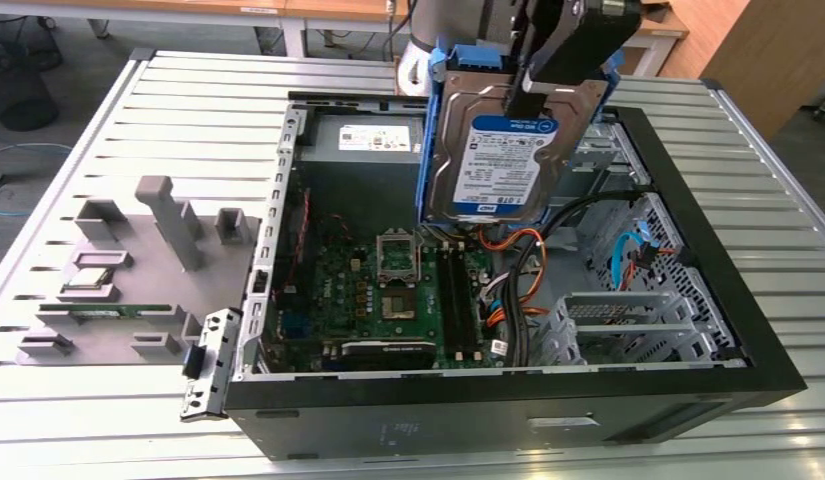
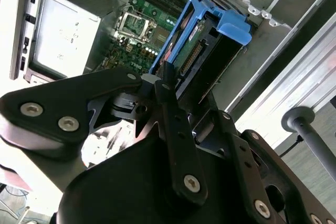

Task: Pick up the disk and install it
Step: 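Pick up the disk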

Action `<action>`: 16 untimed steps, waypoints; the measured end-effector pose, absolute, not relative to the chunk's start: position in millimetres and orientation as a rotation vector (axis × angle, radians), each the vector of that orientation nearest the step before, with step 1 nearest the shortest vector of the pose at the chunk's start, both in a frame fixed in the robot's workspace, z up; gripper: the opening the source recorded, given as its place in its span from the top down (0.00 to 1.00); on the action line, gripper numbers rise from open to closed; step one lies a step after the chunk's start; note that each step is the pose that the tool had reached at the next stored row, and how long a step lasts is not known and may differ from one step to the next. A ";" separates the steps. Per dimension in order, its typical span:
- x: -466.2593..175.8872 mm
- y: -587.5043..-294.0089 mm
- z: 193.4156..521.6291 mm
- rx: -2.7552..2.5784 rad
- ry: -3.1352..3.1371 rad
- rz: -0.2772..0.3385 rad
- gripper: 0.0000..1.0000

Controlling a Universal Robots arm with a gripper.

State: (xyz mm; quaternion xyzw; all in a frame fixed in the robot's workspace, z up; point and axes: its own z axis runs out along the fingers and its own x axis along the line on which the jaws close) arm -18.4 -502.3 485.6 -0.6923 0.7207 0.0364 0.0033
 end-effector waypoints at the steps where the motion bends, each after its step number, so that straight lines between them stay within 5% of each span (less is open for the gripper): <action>1: -15.3 -502.3 485.6 -2.170 2.259 0.114 0.65; 16: 30.4 -502.8 485.2 -2.171 2.259 0.114 0.65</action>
